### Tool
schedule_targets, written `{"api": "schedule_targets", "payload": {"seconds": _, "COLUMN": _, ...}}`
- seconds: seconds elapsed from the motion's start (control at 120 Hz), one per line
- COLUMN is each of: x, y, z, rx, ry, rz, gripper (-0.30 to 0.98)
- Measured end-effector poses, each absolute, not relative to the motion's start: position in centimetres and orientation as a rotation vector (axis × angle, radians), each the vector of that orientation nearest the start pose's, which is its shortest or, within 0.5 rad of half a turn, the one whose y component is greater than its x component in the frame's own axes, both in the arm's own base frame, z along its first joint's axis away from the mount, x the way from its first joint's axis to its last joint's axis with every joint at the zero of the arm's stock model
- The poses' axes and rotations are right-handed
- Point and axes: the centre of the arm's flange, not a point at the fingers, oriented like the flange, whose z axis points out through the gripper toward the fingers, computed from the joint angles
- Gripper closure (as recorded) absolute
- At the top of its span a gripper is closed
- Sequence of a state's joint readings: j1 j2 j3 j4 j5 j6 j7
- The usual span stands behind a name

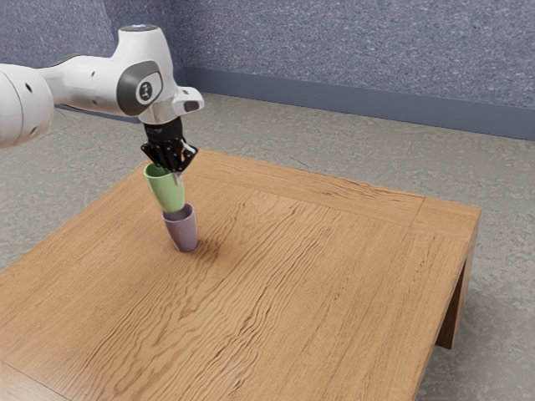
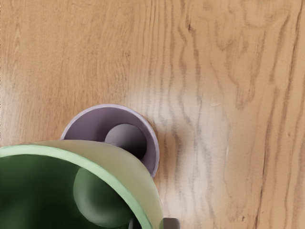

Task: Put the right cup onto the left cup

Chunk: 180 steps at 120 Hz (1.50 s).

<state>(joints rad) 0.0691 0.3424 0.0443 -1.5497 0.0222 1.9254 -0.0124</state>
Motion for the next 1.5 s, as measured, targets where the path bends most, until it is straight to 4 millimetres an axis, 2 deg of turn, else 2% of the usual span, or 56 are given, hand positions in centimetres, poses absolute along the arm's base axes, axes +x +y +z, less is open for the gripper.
{"api": "schedule_targets", "payload": {"seconds": 0.233, "x": 66.7, "y": 7.9, "z": 45.1, "rx": -3.096, "ry": -0.189, "rz": -0.044, "gripper": 0.79}}
{"api": "schedule_targets", "payload": {"seconds": 0.417, "x": 67.8, "y": 7.4, "z": 45.5, "rx": -3.095, "ry": -0.174, "rz": -0.064, "gripper": 0.79}}
{"api": "schedule_targets", "payload": {"seconds": 0.517, "x": 68.0, "y": 7.3, "z": 44.8, "rx": -3.097, "ry": -0.172, "rz": -0.046, "gripper": 0.79}}
{"api": "schedule_targets", "payload": {"seconds": 0.758, "x": 68.2, "y": 7.4, "z": 43.5, "rx": -3.099, "ry": -0.173, "rz": -0.011, "gripper": 0.79}}
{"api": "schedule_targets", "payload": {"seconds": 1.5, "x": 68.3, "y": 7.7, "z": 42.3, "rx": -3.098, "ry": -0.178, "rz": 0.017, "gripper": 0.79}}
